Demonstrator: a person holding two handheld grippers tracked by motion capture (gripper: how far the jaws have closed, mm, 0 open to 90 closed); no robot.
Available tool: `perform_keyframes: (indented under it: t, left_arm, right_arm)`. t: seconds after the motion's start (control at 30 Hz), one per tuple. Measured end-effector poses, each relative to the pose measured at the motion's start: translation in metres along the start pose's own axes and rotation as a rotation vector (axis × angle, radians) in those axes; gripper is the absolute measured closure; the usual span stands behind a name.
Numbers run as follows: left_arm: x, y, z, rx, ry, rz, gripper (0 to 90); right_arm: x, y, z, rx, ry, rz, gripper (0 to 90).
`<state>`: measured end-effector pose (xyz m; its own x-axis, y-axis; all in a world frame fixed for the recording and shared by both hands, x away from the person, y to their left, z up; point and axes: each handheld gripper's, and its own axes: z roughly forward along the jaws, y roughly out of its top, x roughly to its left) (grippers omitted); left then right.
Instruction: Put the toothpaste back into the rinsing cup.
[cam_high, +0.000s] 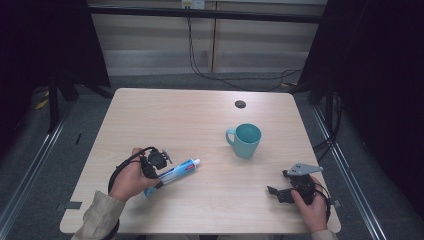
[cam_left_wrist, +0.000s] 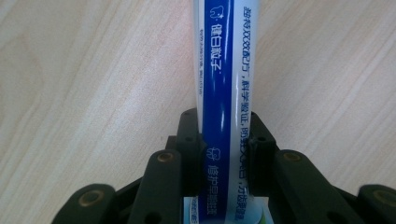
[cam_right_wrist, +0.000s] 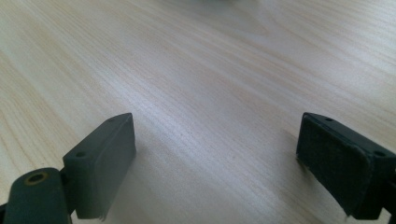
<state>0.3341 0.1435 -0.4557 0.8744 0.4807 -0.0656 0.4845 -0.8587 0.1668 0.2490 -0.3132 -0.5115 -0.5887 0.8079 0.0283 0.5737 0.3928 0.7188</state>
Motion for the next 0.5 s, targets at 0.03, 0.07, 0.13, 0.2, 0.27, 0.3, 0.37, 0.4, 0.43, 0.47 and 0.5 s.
perform_keyframes:
  t: [0.03,0.07,0.13,0.2,0.27,0.3,0.37,0.4,0.43,0.47,0.5]
  left_arm:
    - [0.0,0.0,0.0,0.0,0.0,0.0,72.9]
    - [0.0,0.001,-0.002,0.004,0.0,0.001,72.9]
    - [-0.001,0.003,-0.007,-0.001,0.01,-0.003,73.0]
    - [-0.001,0.006,-0.011,0.001,0.008,-0.001,73.0]
    - [-0.001,0.008,-0.013,0.007,0.012,-0.002,73.0]
    - [-0.002,0.01,-0.013,0.009,0.017,-0.001,73.0]
    - [-0.002,0.013,-0.014,0.011,0.019,0.004,73.0]
    - [-0.003,0.014,-0.014,0.003,0.013,0.0,73.0]
    - [-0.003,0.015,-0.015,0.002,0.01,0.006,73.0]
    - [-0.003,0.015,-0.015,0.002,0.01,0.006,73.0]
    - [-0.003,0.017,-0.017,-0.009,0.004,0.007,73.0]
  right_arm:
    - [0.0,0.0,0.0,0.0,0.0,0.0,11.4]
    - [0.0,0.0,0.0,0.0,0.0,0.0,11.4]
    - [0.0,0.0,0.0,0.001,0.0,0.001,11.4]
    - [0.0,0.0,0.0,0.001,-0.001,0.001,11.4]
    - [0.0,0.0,0.0,0.001,0.0,0.002,11.4]
    - [0.0,0.0,0.0,0.001,0.0,0.002,11.4]
    - [0.0,0.0,0.0,0.001,0.0,0.002,11.4]
    - [0.0,0.0,0.0,0.001,0.001,0.001,11.4]
    - [0.0,0.0,0.0,0.001,0.0,0.001,11.4]
    - [0.0,0.0,0.0,0.001,0.0,0.001,11.4]
    - [0.0,0.0,0.0,0.0,-0.001,-0.002,11.4]
